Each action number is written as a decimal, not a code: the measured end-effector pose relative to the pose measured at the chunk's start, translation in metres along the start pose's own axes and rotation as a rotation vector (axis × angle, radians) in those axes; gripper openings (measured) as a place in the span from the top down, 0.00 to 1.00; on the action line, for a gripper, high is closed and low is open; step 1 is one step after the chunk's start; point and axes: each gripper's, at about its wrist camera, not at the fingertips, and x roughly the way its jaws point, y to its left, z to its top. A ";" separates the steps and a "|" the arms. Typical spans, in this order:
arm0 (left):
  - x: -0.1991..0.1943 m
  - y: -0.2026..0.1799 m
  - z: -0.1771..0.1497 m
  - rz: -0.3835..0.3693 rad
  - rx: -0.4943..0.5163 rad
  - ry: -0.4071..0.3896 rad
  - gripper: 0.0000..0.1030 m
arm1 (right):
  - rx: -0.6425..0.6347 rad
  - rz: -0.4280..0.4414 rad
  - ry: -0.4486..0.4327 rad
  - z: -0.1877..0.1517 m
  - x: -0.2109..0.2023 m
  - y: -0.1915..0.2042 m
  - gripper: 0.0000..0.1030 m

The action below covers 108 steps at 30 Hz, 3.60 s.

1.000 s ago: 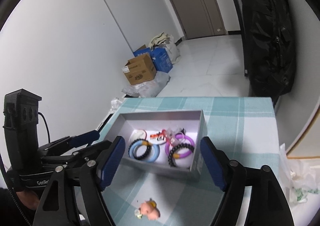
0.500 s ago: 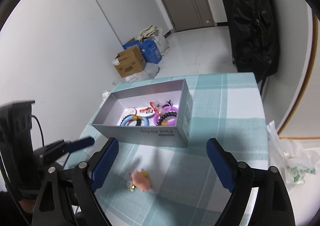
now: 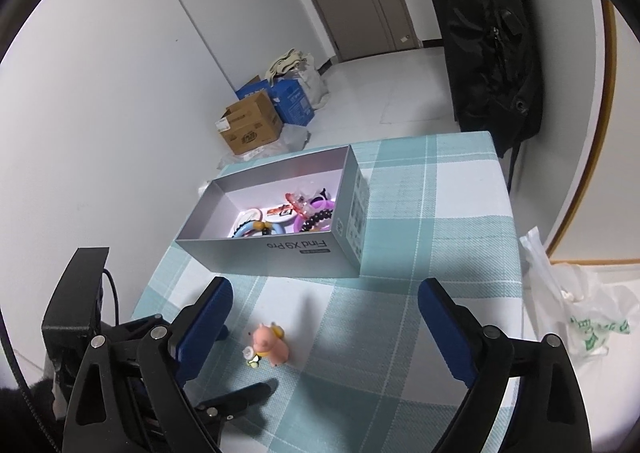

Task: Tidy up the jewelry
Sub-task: 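Withdraw both tools from the box toward the pink pig figurine, then grasp the small silver charm with the left tool while the right tool grasps the pink pig, then lower the pig and silver charm into the white box and open both tools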

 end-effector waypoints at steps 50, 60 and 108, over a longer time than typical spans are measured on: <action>-0.051 0.075 0.015 -0.115 -0.293 -0.142 0.92 | -0.205 0.032 0.173 -0.032 0.048 0.056 0.45; -0.060 0.083 0.013 -0.128 -0.294 -0.169 0.92 | -0.275 -0.007 0.203 -0.038 0.065 0.068 0.78; -0.044 0.086 0.071 -0.150 -0.271 -0.249 0.92 | -0.072 0.215 -0.054 0.041 0.036 0.055 0.82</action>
